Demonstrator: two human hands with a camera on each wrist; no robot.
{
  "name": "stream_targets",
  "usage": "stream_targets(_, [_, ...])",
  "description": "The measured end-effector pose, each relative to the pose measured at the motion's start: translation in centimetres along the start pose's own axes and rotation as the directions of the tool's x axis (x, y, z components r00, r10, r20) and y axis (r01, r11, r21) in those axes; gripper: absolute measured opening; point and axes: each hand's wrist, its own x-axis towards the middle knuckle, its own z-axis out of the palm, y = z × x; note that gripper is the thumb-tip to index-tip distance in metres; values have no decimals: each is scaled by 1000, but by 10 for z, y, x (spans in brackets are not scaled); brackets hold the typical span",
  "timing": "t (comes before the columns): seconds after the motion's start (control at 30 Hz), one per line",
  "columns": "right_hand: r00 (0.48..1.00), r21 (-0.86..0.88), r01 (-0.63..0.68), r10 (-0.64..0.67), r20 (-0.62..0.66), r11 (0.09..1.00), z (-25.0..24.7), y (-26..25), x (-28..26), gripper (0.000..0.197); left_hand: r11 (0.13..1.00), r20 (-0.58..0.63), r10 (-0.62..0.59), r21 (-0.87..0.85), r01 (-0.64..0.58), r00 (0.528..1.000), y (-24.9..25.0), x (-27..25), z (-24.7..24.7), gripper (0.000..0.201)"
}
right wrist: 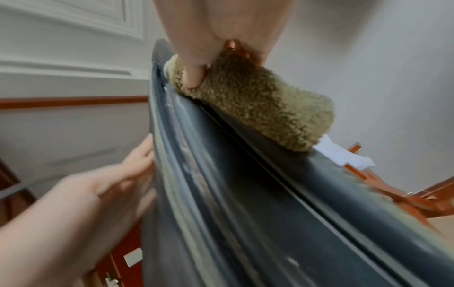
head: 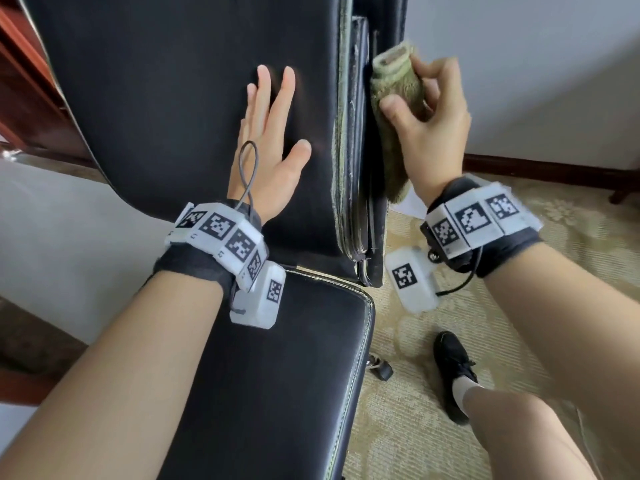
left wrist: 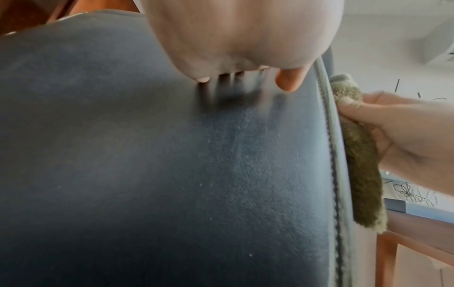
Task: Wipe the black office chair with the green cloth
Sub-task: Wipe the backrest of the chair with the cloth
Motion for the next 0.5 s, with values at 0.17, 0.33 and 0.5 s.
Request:
stream_targets(0.17, [996, -36, -76, 78, 49, 996, -6, 43, -35, 38, 1000, -8, -1, 1, 1, 1000, 1, 0, 3, 72])
stream_targets(0.33, [987, -104, -139, 147, 68, 985, -9, 81, -67, 37, 1000, -40, 8, 2, -8, 999, 0, 3, 8, 73])
stream_targets(0.5, [975, -112, -208, 215, 56, 972, -9, 110, -84, 40, 1000, -92, 19, -1, -19, 996, -5, 8, 17, 74])
